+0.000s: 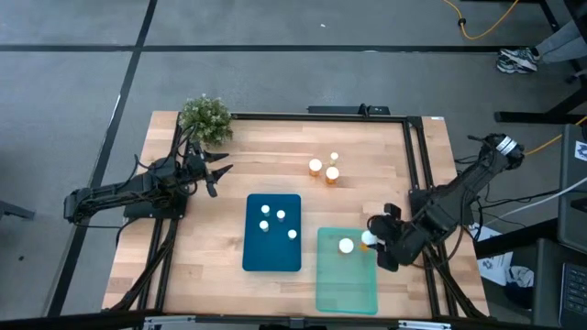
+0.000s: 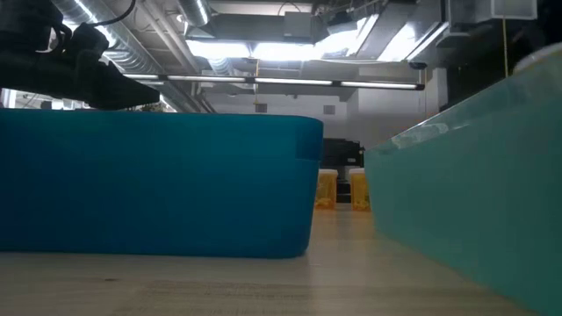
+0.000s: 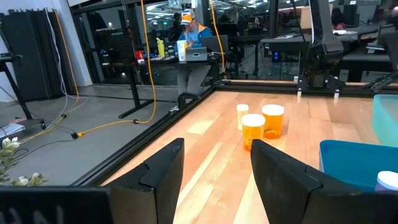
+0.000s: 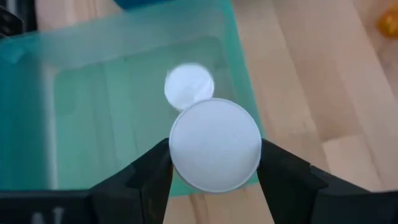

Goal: Pick and place medicine bottles into bin by pill shape (circle, oval)
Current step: Put the right orange pill bottle into the light blue bin

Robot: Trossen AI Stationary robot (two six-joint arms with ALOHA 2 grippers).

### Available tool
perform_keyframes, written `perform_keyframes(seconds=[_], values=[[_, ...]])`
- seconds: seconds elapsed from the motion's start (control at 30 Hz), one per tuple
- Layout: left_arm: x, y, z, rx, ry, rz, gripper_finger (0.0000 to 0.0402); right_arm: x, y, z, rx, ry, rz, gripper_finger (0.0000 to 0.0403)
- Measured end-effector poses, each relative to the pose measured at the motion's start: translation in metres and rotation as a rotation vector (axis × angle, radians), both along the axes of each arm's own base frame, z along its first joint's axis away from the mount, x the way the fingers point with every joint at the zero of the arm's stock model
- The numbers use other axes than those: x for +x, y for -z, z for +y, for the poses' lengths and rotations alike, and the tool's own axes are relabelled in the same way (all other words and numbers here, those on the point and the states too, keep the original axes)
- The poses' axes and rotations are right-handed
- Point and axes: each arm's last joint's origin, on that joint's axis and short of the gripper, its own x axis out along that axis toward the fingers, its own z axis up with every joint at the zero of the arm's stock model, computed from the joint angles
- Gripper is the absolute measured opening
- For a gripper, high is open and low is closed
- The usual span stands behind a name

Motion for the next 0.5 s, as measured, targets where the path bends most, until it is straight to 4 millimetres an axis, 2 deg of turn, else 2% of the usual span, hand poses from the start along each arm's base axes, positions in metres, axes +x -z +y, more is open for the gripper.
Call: perform_keyframes(seconds=[0.2,0.5], values=[[0.000,0.000,0.000,0.000,0.000,0.000,0.0177,0.007,0.024,0.016,-0.061,0.003,0.070,0.0212],[0.000,0.000,0.000,0.000,0.000,0.000,0.0177,0.020,0.058,0.029,-0.167,0.013,0.136,0.0213]])
